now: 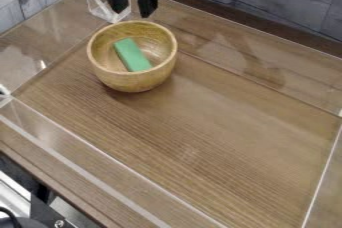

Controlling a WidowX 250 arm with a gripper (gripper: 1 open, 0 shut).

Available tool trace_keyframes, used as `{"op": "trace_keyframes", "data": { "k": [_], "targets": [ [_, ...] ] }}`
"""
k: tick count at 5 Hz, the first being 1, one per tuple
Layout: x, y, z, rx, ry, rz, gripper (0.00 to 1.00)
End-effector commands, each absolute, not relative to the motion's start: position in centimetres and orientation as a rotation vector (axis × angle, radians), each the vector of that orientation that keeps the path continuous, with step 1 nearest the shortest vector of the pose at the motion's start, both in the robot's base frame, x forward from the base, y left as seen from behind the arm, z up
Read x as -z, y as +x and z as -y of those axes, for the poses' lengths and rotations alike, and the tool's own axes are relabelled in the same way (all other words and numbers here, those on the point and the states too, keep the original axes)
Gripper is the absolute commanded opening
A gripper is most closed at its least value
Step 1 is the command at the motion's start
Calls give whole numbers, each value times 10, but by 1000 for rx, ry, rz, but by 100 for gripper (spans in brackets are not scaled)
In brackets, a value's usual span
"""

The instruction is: Put green object into wooden bowl

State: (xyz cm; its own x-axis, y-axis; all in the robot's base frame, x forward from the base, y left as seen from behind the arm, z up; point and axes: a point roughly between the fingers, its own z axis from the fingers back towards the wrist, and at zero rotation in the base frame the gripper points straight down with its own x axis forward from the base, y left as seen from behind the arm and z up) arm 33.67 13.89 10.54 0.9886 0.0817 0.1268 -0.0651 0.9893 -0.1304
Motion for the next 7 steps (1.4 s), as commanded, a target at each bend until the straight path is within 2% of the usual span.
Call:
{"op": "trace_keyframes", "data": {
  "k": [1, 2, 5, 7],
  "targets": [
    [-135, 345, -148, -78, -88, 206, 100],
    [-138, 352, -148, -69, -79, 210, 100],
    [-128, 362, -164, -64, -77, 174, 100],
    [-98, 358, -162, -195, -63, 167, 100]
  ]
}}
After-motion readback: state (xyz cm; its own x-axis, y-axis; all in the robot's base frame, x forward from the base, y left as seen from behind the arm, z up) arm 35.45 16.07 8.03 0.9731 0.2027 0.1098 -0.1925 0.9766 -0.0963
